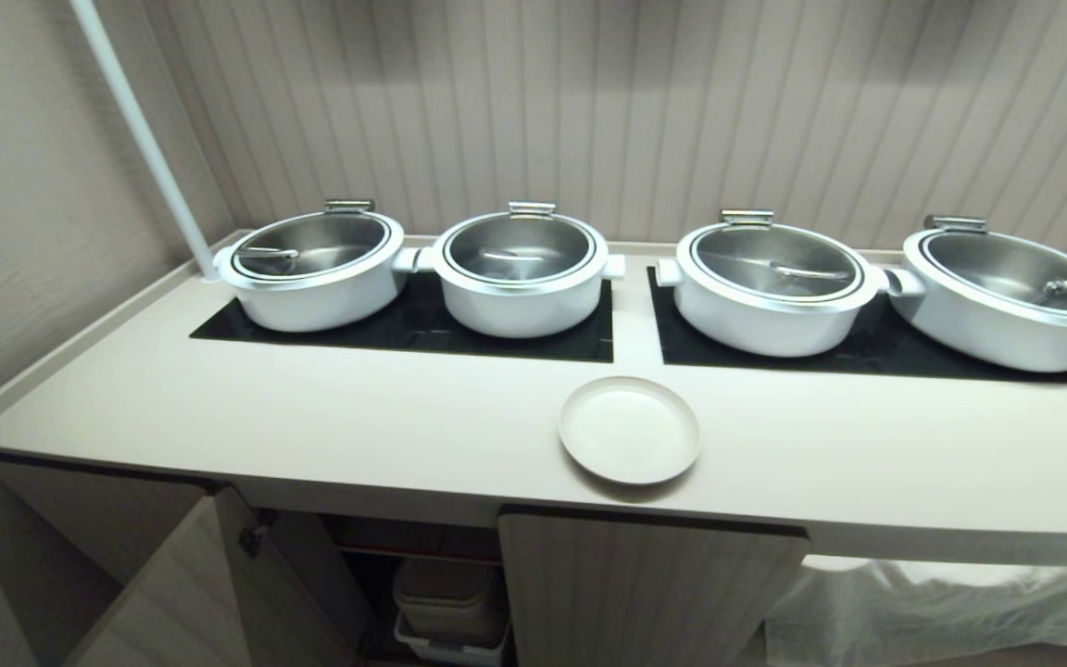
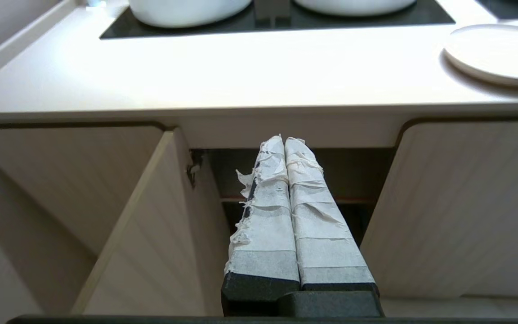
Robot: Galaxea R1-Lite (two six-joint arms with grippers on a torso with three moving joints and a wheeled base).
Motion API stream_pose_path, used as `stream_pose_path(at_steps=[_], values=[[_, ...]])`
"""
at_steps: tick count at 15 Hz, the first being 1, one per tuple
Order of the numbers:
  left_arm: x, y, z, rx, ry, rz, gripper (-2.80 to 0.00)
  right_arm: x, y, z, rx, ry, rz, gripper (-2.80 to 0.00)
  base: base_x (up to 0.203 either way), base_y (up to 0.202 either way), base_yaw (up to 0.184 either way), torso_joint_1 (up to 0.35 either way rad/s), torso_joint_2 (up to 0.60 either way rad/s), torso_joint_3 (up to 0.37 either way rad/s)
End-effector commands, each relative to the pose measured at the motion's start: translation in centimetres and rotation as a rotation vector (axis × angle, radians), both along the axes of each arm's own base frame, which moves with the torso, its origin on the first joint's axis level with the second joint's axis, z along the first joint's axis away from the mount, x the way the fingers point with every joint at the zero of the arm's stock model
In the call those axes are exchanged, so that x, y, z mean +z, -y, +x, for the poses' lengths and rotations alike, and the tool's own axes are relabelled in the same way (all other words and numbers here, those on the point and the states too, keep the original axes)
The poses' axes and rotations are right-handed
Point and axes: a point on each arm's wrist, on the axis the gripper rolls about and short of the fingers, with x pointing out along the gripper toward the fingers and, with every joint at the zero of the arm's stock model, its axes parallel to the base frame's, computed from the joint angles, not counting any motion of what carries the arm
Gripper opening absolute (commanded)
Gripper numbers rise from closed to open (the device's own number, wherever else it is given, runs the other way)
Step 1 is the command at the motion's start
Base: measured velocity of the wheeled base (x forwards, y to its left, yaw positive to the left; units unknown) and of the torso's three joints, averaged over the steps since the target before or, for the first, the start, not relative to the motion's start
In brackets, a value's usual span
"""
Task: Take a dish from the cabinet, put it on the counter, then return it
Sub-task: Pick up the plate from the table
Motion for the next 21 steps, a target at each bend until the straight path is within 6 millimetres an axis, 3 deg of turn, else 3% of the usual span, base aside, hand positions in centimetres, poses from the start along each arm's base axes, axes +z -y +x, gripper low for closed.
stream_pose_path(at_steps=[1, 21], values=[[-0.07, 0.0, -0.26, -0.001, 0.034, 0.0, -2.8, 0.01, 0.0, 0.01, 0.0, -0.001, 0.001, -2.8, 0.0, 0.0, 0.0, 0.0, 0.0, 0.0], [-0.09, -0.04, -0.26, 0.016, 0.031, -0.025, -2.8, 0.0, 0.0, 0.01, 0.0, -0.001, 0.0, -2.8, 0.0, 0.0, 0.0, 0.0, 0.0, 0.0]])
